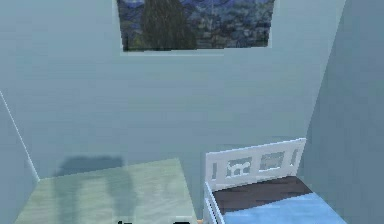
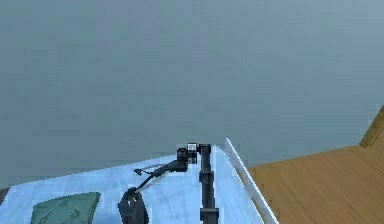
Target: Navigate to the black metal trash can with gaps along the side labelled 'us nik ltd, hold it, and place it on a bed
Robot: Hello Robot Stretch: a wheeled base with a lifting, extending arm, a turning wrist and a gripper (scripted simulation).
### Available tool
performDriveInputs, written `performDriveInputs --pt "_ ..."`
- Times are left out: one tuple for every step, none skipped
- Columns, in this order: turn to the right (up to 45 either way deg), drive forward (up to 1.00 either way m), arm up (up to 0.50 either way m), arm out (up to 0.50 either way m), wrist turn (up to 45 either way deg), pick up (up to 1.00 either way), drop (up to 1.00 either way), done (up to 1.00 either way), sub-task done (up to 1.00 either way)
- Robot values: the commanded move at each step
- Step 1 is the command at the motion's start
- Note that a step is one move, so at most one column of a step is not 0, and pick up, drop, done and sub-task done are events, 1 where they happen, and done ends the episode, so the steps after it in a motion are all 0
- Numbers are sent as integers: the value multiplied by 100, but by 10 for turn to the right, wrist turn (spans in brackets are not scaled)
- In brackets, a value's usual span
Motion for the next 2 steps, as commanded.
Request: performDriveInputs --pt "0 0 10 0 0 0 0 0 0" --pt "0 0 0 -8 0 0 0 0 0"
